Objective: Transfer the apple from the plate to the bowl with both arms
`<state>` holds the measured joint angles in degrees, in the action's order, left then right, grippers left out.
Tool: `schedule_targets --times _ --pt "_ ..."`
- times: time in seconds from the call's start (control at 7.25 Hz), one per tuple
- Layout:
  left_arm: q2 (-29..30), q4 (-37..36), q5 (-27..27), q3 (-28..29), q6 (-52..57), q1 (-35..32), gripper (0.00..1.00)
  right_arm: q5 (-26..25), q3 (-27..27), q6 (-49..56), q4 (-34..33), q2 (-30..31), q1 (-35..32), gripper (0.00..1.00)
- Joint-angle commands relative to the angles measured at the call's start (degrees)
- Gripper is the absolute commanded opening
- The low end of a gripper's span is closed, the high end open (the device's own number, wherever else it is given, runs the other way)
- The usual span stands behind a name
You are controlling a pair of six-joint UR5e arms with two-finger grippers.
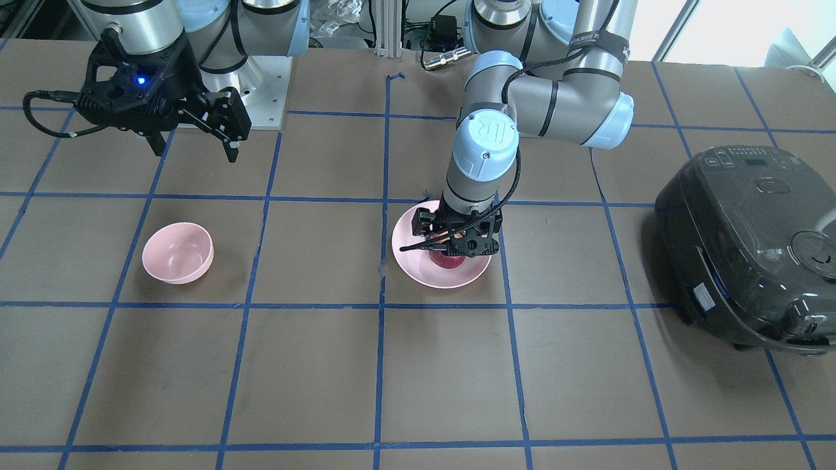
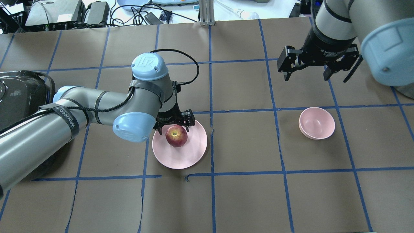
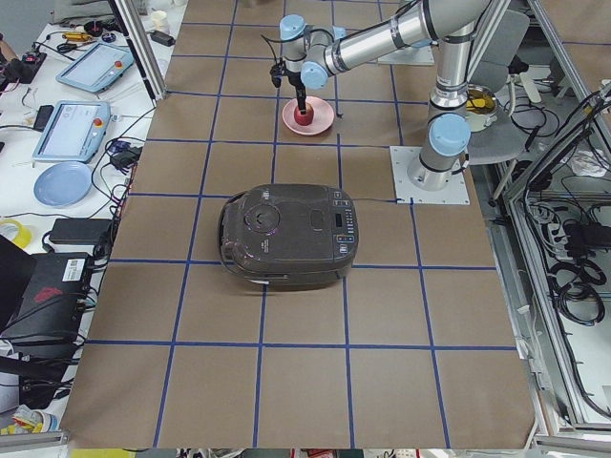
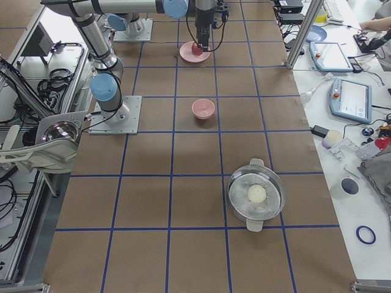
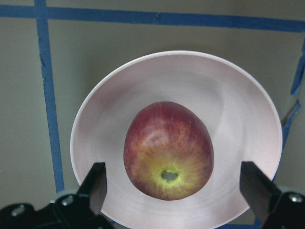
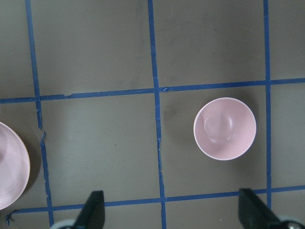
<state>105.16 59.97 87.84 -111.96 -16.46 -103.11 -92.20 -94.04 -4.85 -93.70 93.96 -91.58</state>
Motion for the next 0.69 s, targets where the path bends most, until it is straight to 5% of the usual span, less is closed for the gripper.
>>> schedule_targets --times 0.0,0.28,0.41,0.55 --pt "1.3 -5.1 0.1 -3.4 0.6 -0.1 1.0 0.0 0.0 0.1 0.0 0.0 0.3 1.0" --pt "2.3 -7.5 0.0 -3.4 0.3 -0.1 1.0 0.2 -0.2 0.6 -3.0 -0.4 2.2 1.0" --pt "2.4 -7.7 0.1 -3.3 0.5 -0.1 0.74 0.5 -0.3 5.0 -3.9 -1.5 5.2 1.0" --pt "2.5 -7.7 0.1 -3.1 0.8 -0.1 0.32 0.7 -0.3 11.9 -3.7 -1.8 9.3 1.0"
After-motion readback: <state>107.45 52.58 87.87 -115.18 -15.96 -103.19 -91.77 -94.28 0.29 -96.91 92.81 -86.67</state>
